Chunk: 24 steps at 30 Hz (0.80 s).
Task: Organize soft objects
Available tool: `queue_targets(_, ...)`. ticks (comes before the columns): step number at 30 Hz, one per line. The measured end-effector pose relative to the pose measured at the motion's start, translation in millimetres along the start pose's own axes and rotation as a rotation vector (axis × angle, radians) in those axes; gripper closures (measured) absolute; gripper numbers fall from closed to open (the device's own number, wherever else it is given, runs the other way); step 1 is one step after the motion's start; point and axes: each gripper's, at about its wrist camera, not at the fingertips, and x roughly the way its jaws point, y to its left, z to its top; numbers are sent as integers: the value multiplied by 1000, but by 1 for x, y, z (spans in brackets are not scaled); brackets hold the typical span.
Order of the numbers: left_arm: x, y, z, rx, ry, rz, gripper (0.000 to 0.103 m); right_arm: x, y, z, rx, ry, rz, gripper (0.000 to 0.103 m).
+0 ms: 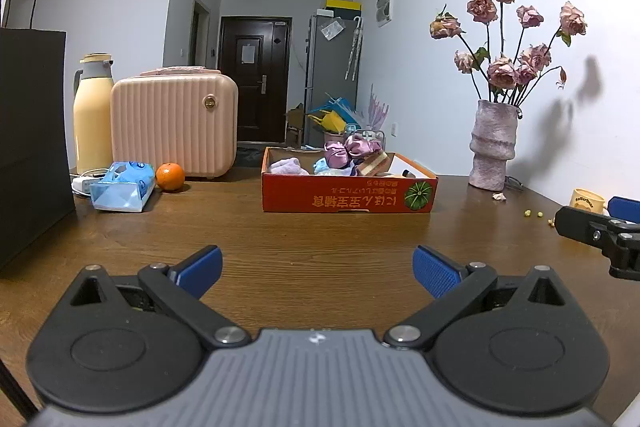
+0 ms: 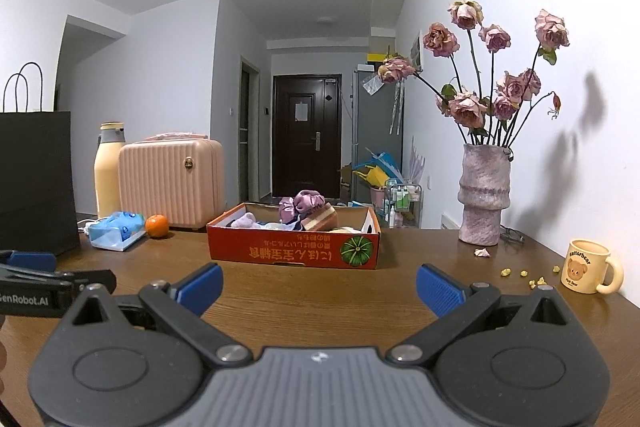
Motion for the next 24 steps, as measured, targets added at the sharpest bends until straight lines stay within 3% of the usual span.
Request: queue_targets(24,-2,0,0,3,-2,2,0,0,2,1,-2,-3,0,0)
